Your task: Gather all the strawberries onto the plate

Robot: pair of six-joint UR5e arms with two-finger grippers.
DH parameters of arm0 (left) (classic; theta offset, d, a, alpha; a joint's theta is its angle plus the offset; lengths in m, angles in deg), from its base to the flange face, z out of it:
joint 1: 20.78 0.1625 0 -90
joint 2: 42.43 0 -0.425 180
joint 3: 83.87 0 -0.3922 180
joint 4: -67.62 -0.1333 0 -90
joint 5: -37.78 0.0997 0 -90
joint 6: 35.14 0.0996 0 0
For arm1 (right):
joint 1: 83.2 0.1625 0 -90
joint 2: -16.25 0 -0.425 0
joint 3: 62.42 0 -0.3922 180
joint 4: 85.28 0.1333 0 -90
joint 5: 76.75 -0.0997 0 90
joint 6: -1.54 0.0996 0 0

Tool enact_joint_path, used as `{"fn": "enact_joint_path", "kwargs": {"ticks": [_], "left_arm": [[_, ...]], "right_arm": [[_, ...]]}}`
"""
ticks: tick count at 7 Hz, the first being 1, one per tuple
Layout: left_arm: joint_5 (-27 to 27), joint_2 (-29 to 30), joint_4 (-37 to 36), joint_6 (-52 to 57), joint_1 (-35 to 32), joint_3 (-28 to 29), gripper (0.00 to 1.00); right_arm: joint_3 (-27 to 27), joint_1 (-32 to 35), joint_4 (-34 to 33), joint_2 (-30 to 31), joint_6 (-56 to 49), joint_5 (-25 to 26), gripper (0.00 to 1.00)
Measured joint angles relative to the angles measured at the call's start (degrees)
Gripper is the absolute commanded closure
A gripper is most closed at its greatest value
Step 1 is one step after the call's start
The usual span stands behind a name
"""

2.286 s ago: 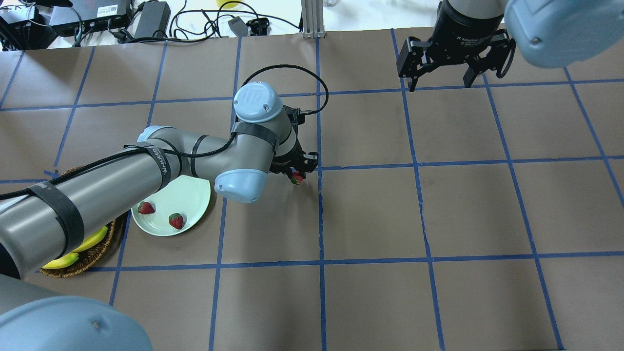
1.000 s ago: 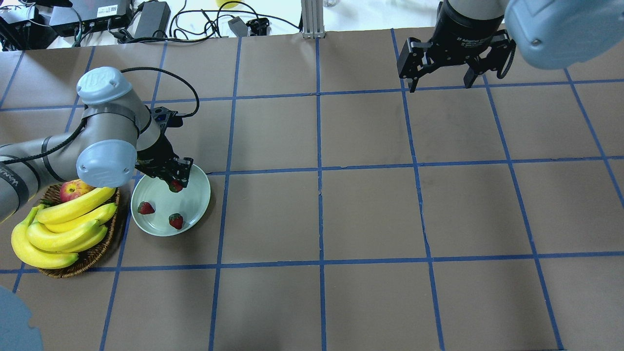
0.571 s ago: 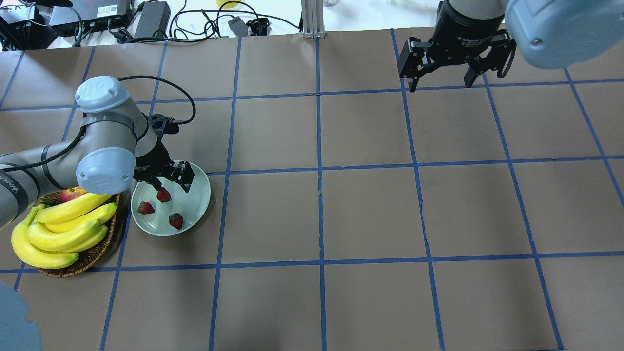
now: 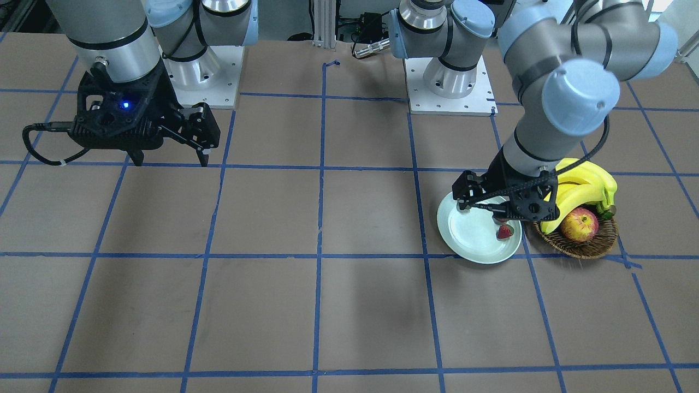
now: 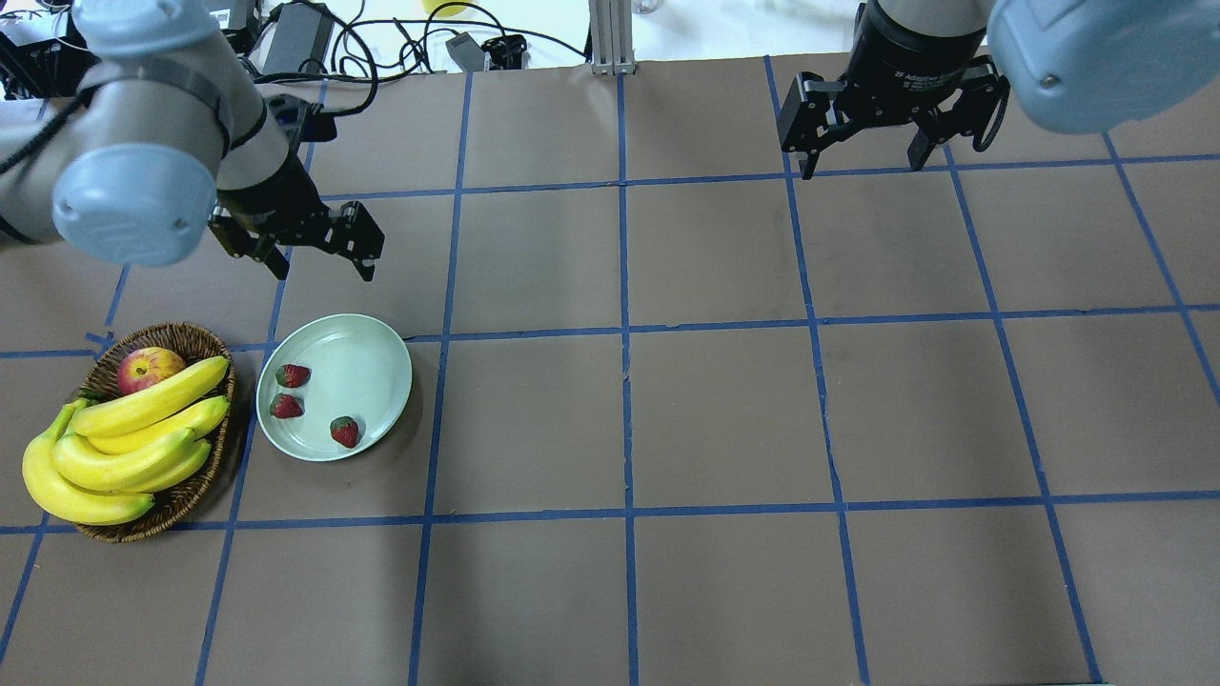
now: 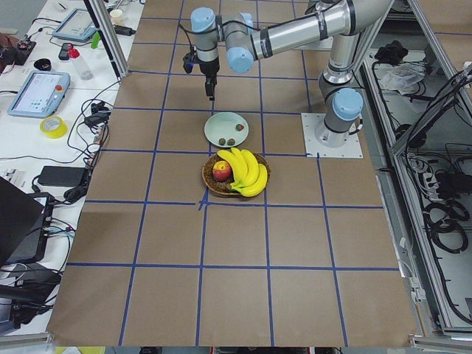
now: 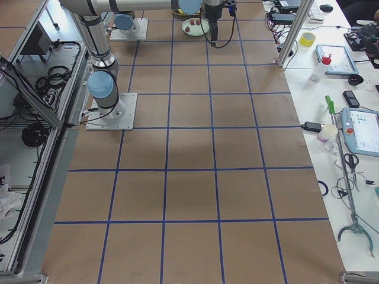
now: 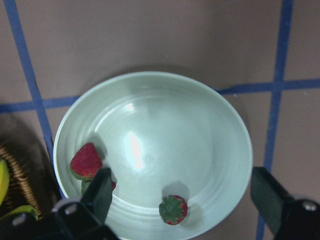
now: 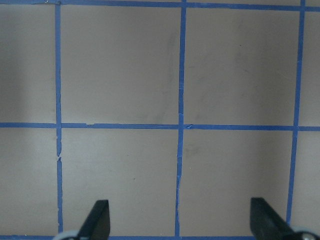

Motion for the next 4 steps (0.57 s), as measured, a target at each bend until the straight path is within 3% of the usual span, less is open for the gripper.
{"fn": "enact_joint_path", "kwargs": {"ticks": [2,4], "left_arm": [[1.3,-4.1,6.5,-3.7,-6.6,7.8,0.00],[-0.1,-7.6,7.5,-3.9,-8.4,9.2,0.00]], "right_arm": [[0.0,0.0,0.0,0.0,-0.1,0.0,0.00],[0.0,-0.1,0.0,-0.1,-0.1,0.0,0.00]]}}
